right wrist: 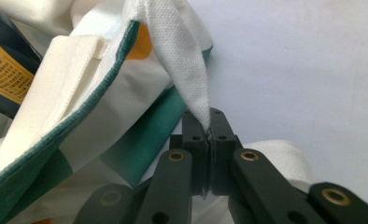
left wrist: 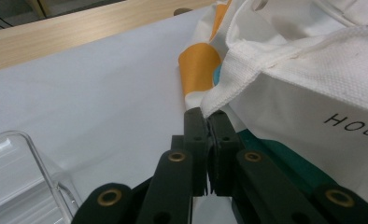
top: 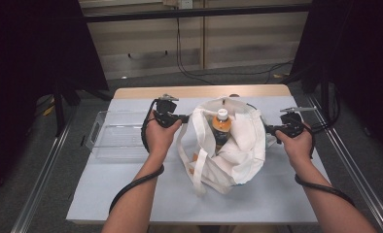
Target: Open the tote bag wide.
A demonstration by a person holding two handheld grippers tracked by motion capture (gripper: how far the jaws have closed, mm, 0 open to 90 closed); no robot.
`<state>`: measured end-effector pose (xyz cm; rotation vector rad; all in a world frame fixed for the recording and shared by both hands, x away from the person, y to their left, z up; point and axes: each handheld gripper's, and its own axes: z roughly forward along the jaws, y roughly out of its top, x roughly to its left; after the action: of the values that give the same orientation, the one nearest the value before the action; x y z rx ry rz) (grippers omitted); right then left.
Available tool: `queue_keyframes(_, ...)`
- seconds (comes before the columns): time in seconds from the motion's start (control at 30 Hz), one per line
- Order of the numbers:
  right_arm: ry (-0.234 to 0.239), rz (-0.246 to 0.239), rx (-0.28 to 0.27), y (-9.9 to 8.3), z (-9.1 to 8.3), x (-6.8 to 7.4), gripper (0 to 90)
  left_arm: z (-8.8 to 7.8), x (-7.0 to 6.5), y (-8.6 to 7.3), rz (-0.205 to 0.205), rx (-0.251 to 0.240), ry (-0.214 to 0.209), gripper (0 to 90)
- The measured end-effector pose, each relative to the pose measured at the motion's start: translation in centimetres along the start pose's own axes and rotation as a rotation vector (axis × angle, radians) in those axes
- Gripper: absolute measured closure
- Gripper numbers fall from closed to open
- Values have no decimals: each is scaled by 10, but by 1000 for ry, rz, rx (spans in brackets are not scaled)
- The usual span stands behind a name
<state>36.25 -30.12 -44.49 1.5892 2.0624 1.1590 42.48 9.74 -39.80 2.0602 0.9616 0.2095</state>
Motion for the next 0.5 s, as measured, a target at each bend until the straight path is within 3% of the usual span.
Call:
queue_keyframes(0.13, 5, 6, 4, -2, 0, 2, 892, 0, -1, -3, -17, -5, -4, 877)
queue_keyframes(0.33, -2, -16, -3, 3, -6, 10, 883, -4, -3, 0, 5, -8, -15, 871)
queue_keyframes(0.47, -6, -27, -4, 7, -9, 14, 866, -6, -5, 2, -16, -23, -22, 857)
queue_keyframes(0.5, -6, -27, -2, 8, -10, 15, 859, -8, -4, 3, 1, -9, -26, 849)
